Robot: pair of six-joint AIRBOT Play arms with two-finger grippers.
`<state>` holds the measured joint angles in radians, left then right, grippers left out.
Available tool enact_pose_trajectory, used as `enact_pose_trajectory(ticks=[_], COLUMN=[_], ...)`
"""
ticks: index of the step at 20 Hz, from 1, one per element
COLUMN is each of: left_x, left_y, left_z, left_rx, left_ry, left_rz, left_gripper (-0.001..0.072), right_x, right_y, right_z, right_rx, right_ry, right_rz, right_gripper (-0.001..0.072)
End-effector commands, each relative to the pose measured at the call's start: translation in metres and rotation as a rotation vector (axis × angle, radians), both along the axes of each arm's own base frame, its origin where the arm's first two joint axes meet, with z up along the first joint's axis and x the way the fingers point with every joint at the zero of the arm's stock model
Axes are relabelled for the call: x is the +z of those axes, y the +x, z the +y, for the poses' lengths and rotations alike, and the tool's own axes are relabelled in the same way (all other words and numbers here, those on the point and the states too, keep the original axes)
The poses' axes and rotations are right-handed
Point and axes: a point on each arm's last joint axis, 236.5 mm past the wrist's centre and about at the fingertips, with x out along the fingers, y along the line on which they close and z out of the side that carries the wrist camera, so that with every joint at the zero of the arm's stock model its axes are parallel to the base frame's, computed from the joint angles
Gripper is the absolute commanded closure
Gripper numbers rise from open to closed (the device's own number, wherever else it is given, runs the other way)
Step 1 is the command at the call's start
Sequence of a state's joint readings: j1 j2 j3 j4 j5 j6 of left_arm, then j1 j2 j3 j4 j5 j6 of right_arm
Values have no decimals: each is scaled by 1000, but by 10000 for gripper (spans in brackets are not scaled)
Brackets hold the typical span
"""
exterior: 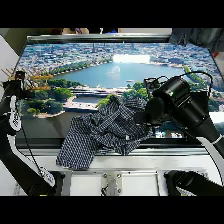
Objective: Fold the clothes and pants, and hang the long-sleeved shirts on hangers.
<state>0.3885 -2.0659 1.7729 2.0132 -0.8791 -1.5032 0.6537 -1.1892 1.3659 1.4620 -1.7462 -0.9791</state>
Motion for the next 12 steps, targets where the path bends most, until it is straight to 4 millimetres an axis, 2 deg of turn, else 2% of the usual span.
enact_pose_trajectory(ticks=[1,4,8,12], left_x=[0,17,64,114], left_y=[-2,-1,7,13], left_z=[-5,-4,-4,-19], left_rx=[23,26,56,40], left_ry=[-22,-14,-2,20], left_rz=[1,-22,-122,-193], left_gripper=[688,689,690,690], right_x=[0,0,0,0], right_y=[0,0,0,0], right_z=[0,0,0,0], right_rx=[0,0,1,0], right_ry=[0,0,0,0], right_rz=[1,1,1,1], right_gripper=[689,689,690,689])
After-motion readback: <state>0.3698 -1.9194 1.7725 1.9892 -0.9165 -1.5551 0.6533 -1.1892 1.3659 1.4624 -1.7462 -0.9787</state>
